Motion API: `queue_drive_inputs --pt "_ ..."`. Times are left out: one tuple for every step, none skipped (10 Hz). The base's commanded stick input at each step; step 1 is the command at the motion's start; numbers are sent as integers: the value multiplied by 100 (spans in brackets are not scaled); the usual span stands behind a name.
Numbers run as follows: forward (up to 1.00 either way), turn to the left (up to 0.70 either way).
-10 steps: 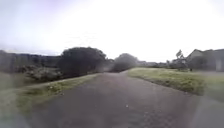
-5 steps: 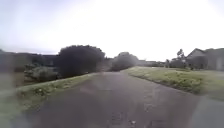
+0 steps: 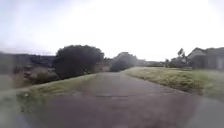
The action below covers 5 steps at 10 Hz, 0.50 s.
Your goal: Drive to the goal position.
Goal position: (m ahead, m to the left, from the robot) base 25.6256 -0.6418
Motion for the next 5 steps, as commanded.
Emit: queue_drive_inputs --pt "100 0" --pt "100 0" --pt "100 0" --pt "100 0" --pt "100 0"
